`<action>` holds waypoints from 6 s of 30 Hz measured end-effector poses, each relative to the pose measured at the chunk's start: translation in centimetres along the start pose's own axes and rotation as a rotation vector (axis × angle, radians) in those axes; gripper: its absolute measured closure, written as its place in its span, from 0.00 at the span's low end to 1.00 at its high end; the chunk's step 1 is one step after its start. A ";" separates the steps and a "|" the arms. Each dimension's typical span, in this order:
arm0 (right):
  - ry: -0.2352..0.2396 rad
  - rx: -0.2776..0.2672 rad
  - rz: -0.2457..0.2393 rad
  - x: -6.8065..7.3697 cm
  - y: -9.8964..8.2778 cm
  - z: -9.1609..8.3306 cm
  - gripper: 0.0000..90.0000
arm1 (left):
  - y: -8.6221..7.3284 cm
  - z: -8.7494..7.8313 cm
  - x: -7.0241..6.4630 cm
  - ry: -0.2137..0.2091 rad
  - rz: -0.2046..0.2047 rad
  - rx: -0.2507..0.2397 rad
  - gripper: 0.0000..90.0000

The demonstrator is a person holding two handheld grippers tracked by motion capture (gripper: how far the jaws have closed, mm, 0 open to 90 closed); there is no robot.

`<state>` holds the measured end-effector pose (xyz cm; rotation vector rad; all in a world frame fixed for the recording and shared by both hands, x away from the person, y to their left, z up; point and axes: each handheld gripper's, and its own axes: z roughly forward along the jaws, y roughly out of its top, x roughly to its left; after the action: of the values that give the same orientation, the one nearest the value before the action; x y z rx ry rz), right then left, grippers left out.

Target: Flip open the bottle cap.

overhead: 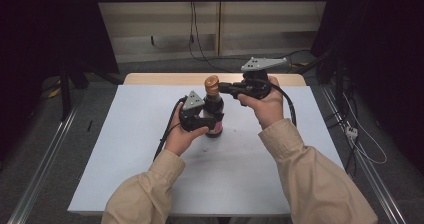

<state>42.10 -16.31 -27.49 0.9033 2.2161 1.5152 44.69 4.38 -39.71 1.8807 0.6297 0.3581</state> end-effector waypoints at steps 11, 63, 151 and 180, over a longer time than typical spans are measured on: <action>-0.007 -0.007 -0.004 0.2 0.3 0.0 1.00 | 0.0 0.0 0.0 0.002 0.000 -0.001 0.34; -0.016 -0.029 -0.005 0.5 1.0 0.3 1.00 | 0.0 0.1 0.0 0.008 -0.007 -0.004 0.34; -0.036 -0.136 0.006 -0.5 1.0 -0.6 0.62 | -0.2 -0.4 0.5 -0.017 -0.061 -0.002 0.29; -0.049 -0.150 -0.012 -1.3 -2.5 -2.9 0.34 | 0.1 -4.0 0.4 -0.075 -0.064 0.002 0.07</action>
<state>40.60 -19.90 -28.80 0.8691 2.0392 1.6113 42.95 7.58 -38.05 1.8628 0.6379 0.2447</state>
